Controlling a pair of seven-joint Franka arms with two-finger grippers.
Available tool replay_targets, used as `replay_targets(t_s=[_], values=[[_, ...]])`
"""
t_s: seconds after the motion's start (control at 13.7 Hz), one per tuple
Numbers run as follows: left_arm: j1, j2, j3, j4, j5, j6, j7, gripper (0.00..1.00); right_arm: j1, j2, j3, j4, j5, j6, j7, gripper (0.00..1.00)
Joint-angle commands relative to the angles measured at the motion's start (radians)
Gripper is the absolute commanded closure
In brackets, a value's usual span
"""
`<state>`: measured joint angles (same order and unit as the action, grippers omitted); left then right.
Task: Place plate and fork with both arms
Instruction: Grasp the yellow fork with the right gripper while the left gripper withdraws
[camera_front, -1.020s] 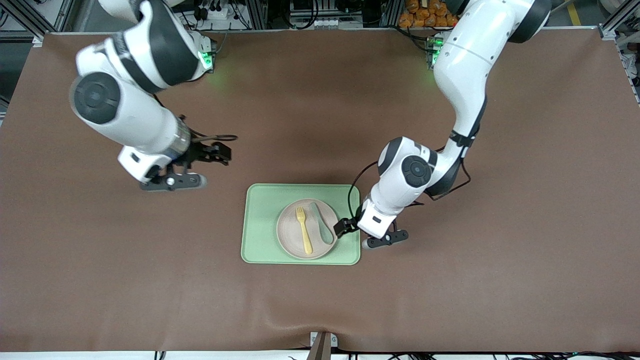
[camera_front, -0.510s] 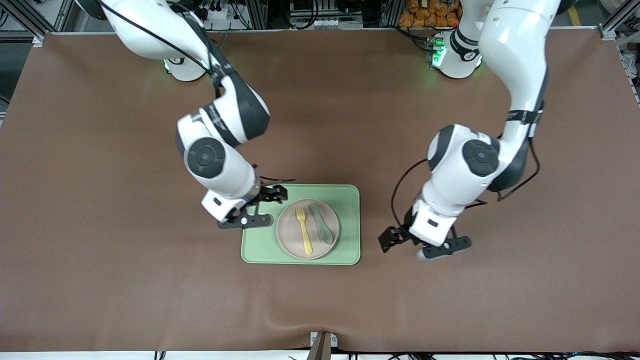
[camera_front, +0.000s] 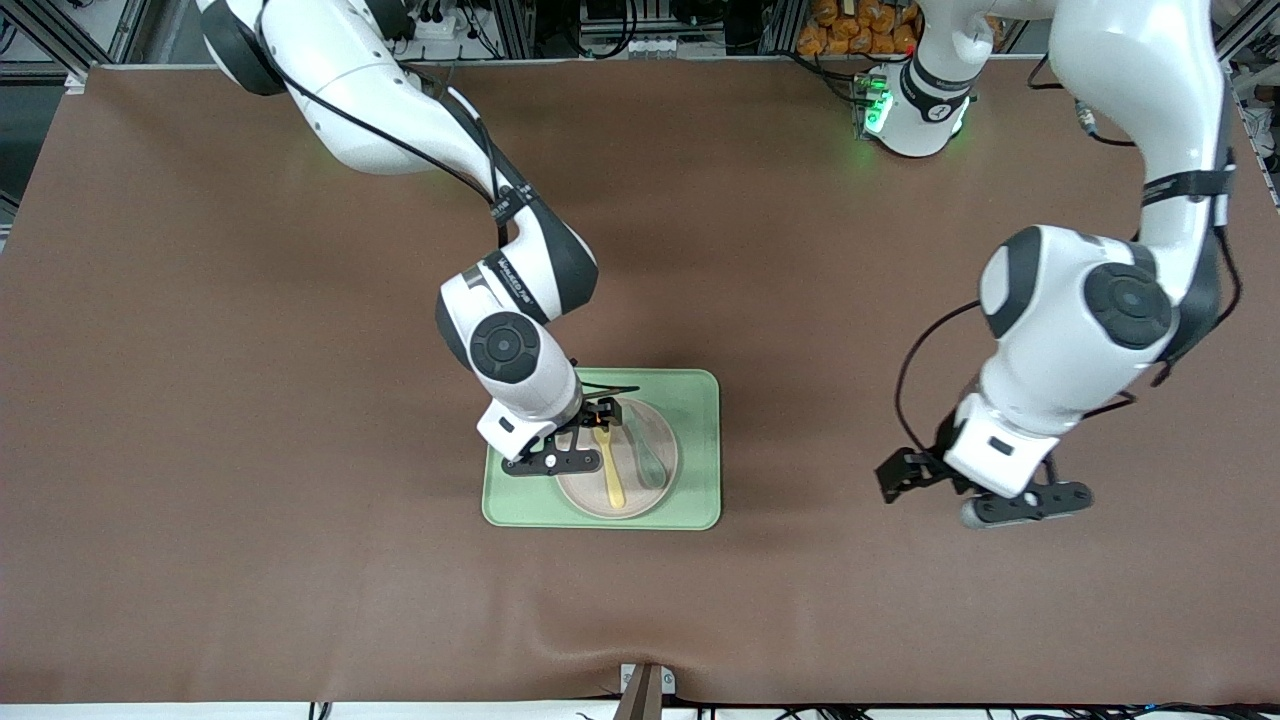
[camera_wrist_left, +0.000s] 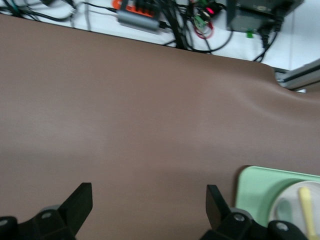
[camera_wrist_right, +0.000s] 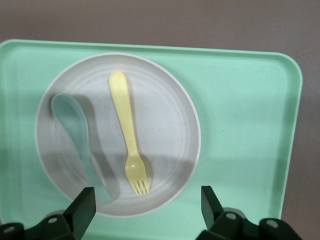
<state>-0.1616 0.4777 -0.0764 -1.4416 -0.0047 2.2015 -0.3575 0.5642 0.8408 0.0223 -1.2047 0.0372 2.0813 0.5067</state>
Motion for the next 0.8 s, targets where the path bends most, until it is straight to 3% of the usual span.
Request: replay_targets(t_s=[0.0,0.36,0.73], values=[[0.045,-0.102,-0.008,-0.03,0.058,-0.127,0.044,0.0,0.02,0.059,-0.018,0.053,-0.023,0.028,0.026,0.11],[0.07,-0.298,-0.01,-0.034,0.061,-0.411,0.047,0.0,0.028,0.096,-0.018,0.054,-0.022,0.045,0.052,0.28],[0.089,-0.366,-0.016,-0.042,0.06,-0.669,0.097,0.0,0.028,0.116,-0.018,0.06,-0.022,0.086,0.053,0.39]])
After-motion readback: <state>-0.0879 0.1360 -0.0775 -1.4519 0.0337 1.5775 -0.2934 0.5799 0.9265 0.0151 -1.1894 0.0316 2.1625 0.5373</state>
